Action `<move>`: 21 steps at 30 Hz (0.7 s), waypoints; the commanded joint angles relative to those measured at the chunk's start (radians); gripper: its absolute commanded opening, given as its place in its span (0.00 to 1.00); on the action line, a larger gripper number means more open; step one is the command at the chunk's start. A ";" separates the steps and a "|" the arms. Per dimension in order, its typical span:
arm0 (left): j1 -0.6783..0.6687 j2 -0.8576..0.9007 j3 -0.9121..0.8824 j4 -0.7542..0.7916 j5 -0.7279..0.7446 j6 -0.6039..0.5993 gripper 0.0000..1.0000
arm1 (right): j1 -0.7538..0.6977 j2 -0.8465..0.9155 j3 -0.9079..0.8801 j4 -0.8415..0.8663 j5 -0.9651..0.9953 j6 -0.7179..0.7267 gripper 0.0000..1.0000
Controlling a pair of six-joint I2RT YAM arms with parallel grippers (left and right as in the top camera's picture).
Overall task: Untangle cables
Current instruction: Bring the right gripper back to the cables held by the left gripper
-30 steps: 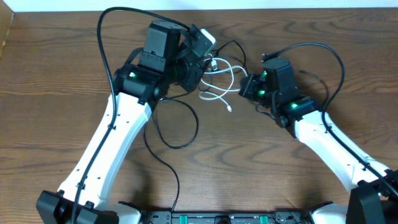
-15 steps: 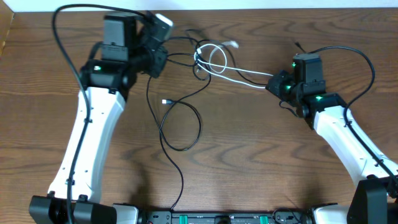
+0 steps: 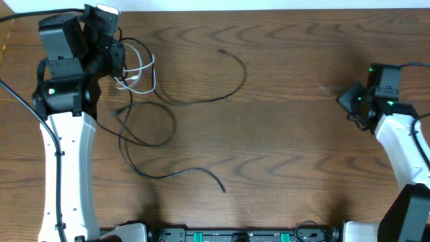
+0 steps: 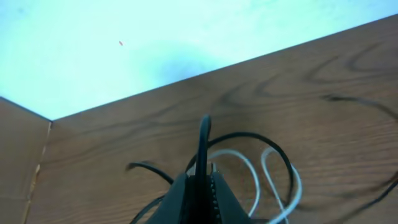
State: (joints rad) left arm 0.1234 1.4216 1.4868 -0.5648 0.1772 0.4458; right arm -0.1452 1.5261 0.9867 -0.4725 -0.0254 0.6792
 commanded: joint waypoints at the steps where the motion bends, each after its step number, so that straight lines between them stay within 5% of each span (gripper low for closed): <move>1: -0.018 -0.020 0.008 0.000 0.019 0.005 0.08 | -0.008 -0.032 0.000 -0.011 0.002 -0.072 0.01; 7: -0.076 -0.020 0.008 -0.012 0.041 0.002 0.08 | 0.024 -0.035 0.000 0.007 -0.087 -0.101 0.01; 14: -0.174 -0.020 0.008 -0.033 0.078 0.002 0.08 | 0.109 -0.035 0.000 0.079 -0.270 -0.168 0.29; 21: -0.284 -0.019 0.008 -0.040 0.145 -0.010 0.08 | 0.266 -0.035 0.000 0.169 -0.407 -0.258 0.37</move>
State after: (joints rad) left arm -0.1242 1.4174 1.4868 -0.6041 0.2604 0.4454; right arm 0.0536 1.5135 0.9867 -0.3351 -0.3153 0.4965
